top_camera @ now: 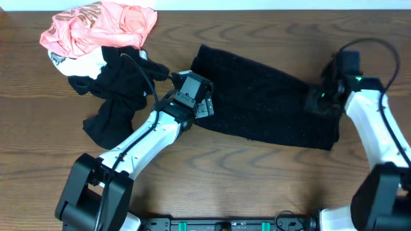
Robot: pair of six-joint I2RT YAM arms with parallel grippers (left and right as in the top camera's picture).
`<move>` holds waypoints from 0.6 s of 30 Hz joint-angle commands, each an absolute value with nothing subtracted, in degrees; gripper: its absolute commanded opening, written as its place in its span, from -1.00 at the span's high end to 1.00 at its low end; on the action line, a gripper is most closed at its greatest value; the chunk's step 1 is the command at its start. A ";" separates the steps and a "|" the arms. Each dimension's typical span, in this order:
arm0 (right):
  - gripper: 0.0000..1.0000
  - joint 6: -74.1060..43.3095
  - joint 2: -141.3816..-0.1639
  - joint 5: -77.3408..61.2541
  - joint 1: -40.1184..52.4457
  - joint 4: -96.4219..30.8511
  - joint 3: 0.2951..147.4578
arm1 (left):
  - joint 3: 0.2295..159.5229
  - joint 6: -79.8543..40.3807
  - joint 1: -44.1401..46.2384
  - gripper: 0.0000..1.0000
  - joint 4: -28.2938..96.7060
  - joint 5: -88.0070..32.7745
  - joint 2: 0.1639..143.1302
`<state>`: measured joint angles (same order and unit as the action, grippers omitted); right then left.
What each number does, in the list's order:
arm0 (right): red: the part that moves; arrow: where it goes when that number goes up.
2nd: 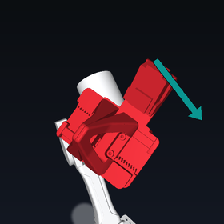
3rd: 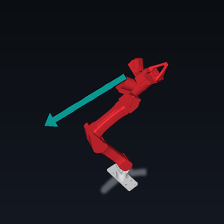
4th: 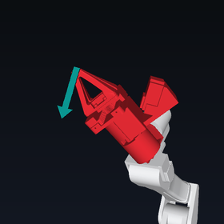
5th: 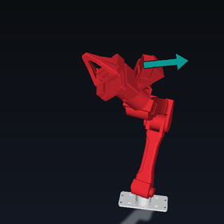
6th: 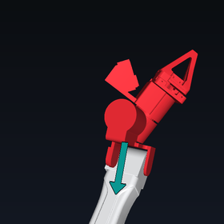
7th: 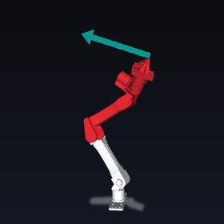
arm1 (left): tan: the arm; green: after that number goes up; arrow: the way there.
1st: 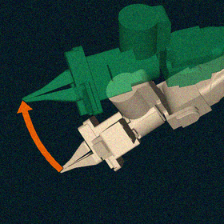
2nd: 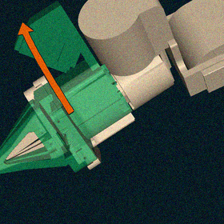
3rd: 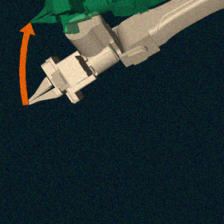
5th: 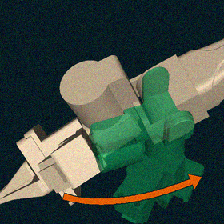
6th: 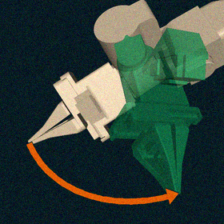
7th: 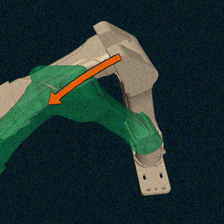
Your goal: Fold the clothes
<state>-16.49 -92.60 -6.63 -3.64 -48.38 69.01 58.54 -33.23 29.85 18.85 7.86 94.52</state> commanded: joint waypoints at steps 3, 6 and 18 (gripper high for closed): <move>-0.22 -15.16 -91.64 -5.28 -4.58 -43.92 70.98 | 59.37 -33.69 29.91 -0.78 19.05 8.10 95.15; -0.28 -15.14 -93.21 -3.90 -5.54 -42.30 70.98 | 59.37 -33.69 29.91 -0.78 19.44 8.10 95.15; -0.34 -14.11 -102.02 -3.46 -9.65 -40.01 70.98 | 59.37 -33.69 29.91 -0.78 19.64 8.10 95.15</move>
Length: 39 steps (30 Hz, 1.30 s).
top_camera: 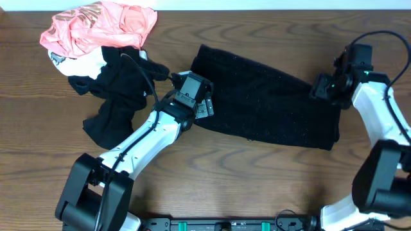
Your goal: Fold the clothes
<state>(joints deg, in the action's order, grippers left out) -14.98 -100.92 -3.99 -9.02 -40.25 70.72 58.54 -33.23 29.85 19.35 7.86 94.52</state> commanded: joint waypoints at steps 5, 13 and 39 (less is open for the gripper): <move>-0.44 -14.57 -101.89 -3.64 -10.44 -38.63 71.18 | 59.37 -33.69 29.91 -0.78 19.59 8.12 95.15; -0.47 -11.75 -102.35 -4.84 -12.71 -36.36 71.16 | 59.37 -33.71 29.91 -0.78 19.18 8.12 95.15; -0.52 -7.68 -100.79 -10.07 -12.69 -31.42 73.65 | 60.16 -31.99 28.38 -0.78 20.14 8.05 93.01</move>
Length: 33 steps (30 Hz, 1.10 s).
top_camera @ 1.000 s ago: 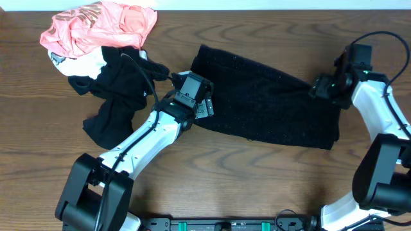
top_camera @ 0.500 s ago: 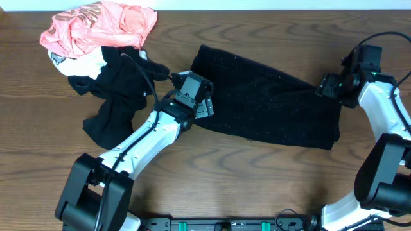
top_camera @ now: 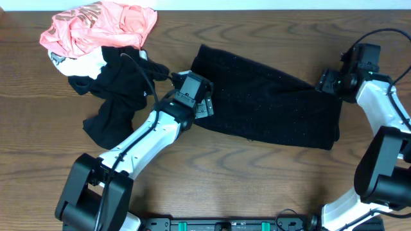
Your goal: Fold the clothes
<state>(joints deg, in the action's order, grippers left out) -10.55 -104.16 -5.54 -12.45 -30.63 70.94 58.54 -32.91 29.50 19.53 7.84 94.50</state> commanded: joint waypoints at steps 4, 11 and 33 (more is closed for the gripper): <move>-0.61 -4.21 -95.88 -17.02 -11.84 -35.51 77.21 | 60.71 -32.03 26.81 -0.78 20.27 7.88 89.78; -0.68 -1.85 -92.27 -17.85 -1.28 -38.50 78.02 | 60.69 -33.32 26.11 -0.78 21.06 7.38 88.73; -0.49 -10.68 -100.51 -10.90 17.50 -40.42 78.00 | 60.45 -40.84 25.93 -0.54 19.59 6.63 91.94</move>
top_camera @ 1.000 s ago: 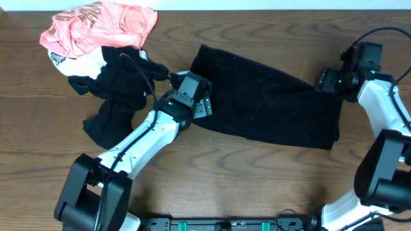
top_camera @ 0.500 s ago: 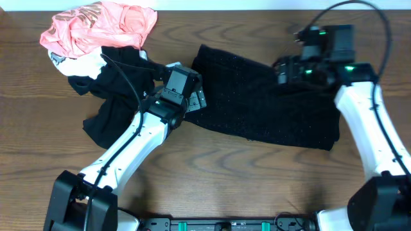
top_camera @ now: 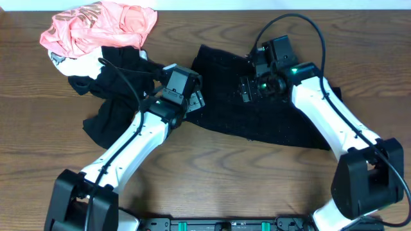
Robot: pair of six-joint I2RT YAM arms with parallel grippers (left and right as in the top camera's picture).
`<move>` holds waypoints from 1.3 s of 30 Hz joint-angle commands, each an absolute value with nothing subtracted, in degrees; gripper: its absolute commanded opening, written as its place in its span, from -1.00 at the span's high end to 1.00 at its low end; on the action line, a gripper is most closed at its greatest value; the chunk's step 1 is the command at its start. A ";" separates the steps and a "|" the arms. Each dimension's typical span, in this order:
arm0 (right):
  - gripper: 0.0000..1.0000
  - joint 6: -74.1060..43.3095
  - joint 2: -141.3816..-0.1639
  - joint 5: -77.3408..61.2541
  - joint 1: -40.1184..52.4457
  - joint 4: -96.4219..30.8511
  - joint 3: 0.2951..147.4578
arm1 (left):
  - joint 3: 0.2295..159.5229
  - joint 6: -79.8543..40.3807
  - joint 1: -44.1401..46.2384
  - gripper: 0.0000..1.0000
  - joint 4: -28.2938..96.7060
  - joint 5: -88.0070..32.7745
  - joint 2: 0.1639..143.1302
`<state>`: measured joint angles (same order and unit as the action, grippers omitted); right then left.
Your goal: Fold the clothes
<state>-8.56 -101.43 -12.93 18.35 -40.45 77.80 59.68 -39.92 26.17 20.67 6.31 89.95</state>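
Observation:
A black garment lies spread flat across the middle of the table. My left gripper sits at its left edge, fingers against the cloth. My right gripper is low over the upper middle of the garment, and its arm crosses the right half and hides the upper right corner. From overhead the fingers of both grippers are too small and dark to show whether they hold cloth.
A pile of clothes fills the far left corner: a pink piece on top, a white one under it, and a crumpled black one reaching toward my left arm. Bare wooden table runs along the near side.
My right gripper was at the garment's far right edge and is now over its upper middle, arm stretched across the cloth. My left gripper has shifted slightly up and to the left.
My right gripper was first on the garment's right edge, then just off its upper right corner for two moments, and now over the garment's middle. My left gripper stayed at the left edge throughout, shifting a little only by now.

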 commanded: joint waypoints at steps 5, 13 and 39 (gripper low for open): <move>-0.54 -11.38 -97.12 -10.24 12.75 -42.61 78.00 | 60.45 -42.33 25.93 -0.54 9.34 6.61 96.92; -0.58 -12.38 -93.34 -10.26 2.44 -48.27 78.00 | 60.45 -52.60 25.93 -0.55 -3.64 6.61 105.38; -0.59 -12.43 -93.34 -10.33 -2.57 -49.98 78.00 | 60.47 -59.24 25.93 -0.33 -14.66 7.07 112.20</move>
